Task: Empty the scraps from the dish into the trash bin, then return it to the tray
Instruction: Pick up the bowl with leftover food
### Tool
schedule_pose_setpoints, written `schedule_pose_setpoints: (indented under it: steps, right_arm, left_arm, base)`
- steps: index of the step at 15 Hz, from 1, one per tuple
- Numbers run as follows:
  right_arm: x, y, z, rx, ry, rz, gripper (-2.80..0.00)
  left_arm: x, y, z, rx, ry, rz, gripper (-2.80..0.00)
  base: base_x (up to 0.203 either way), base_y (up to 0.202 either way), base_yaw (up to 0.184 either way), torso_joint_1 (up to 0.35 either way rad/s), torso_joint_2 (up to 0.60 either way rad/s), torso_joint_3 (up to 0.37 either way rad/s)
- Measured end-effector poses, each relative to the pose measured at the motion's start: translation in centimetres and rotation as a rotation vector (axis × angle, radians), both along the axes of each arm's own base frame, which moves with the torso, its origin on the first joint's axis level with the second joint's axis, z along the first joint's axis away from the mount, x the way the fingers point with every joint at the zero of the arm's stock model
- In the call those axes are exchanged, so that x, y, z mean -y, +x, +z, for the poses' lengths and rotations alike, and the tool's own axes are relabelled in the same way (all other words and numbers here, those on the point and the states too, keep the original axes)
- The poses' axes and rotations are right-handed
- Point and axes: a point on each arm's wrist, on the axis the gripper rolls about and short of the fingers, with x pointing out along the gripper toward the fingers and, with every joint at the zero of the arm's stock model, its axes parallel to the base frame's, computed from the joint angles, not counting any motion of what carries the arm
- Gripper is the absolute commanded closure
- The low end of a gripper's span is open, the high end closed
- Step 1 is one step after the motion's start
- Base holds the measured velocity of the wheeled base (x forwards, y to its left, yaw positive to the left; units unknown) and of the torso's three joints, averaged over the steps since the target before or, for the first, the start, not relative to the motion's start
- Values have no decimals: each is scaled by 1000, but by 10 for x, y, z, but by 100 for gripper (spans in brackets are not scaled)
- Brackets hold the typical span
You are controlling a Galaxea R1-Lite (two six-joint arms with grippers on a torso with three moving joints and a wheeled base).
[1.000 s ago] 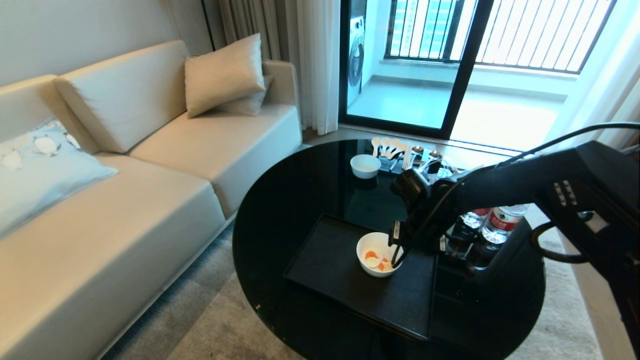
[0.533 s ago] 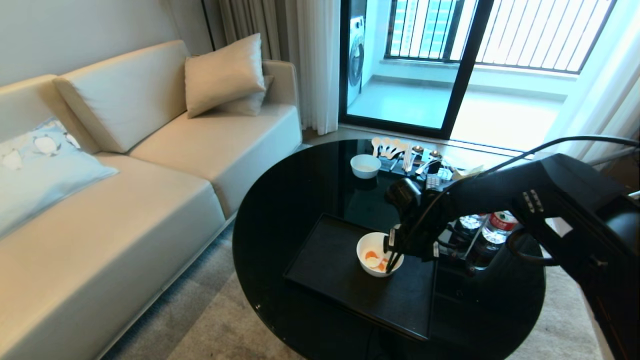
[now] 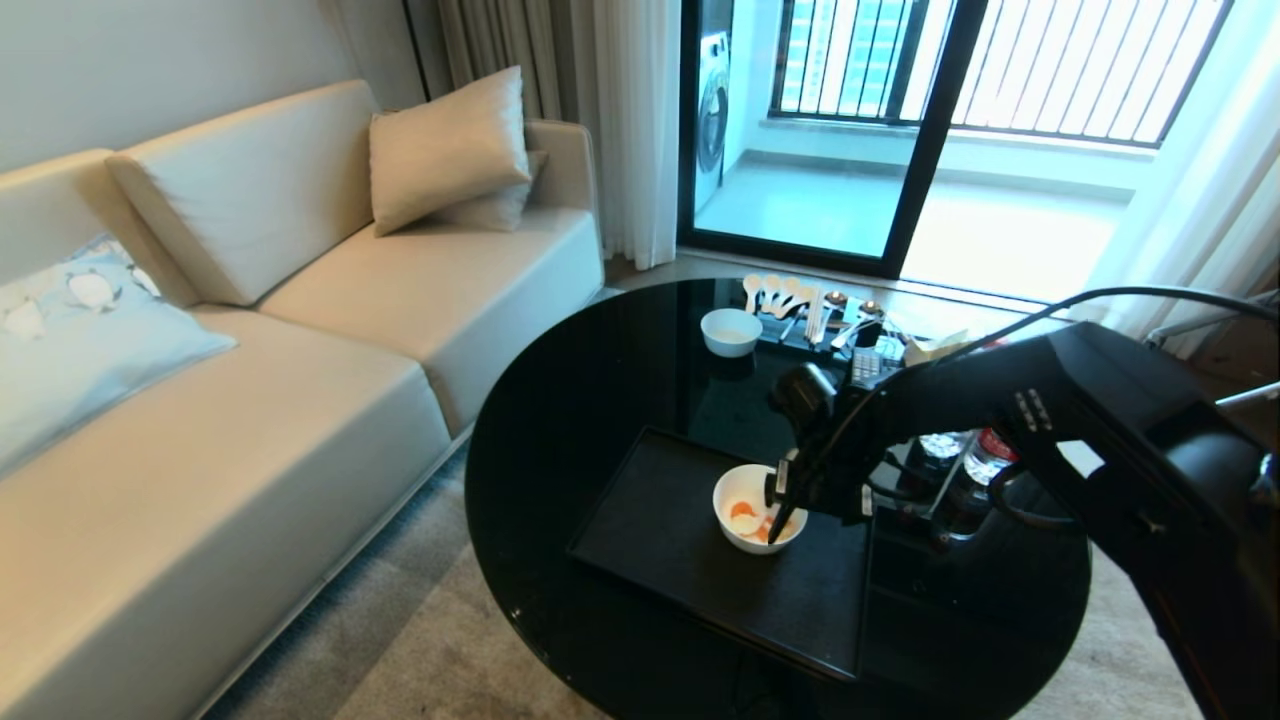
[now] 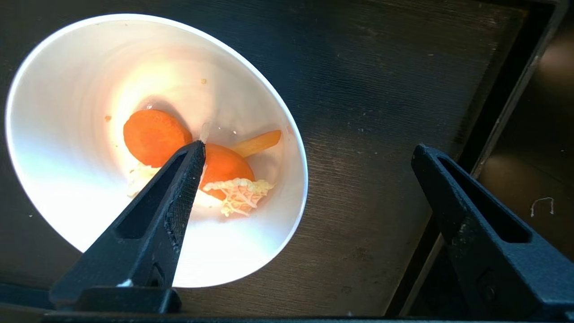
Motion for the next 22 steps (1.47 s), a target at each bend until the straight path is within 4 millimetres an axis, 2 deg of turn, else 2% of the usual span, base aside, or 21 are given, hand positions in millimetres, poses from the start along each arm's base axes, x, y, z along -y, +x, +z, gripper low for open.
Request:
schedule_pose_setpoints:
  steps: [5, 6, 12, 22]
  right_arm:
    - [0, 2, -9, -12, -6, -2, -280]
    - [0, 2, -11, -15, -7, -2, 0]
    - [0, 3, -18, -28, -12, -2, 0]
    - [0, 3, -17, -20, -19, -11, 0]
  left_arm:
    - [0, 0, 0, 0, 0, 0, 0]
    - [0, 0, 0, 0, 0, 0, 0]
    - [0, 0, 0, 0, 1, 0, 0]
    - [0, 0, 0, 0, 0, 0, 0]
  base:
    - [0, 0, 0, 0, 0, 0]
    - [0, 0, 0, 0, 0, 0]
    - [0, 0, 0, 0, 0, 0]
    - [0, 0, 0, 0, 0, 0]
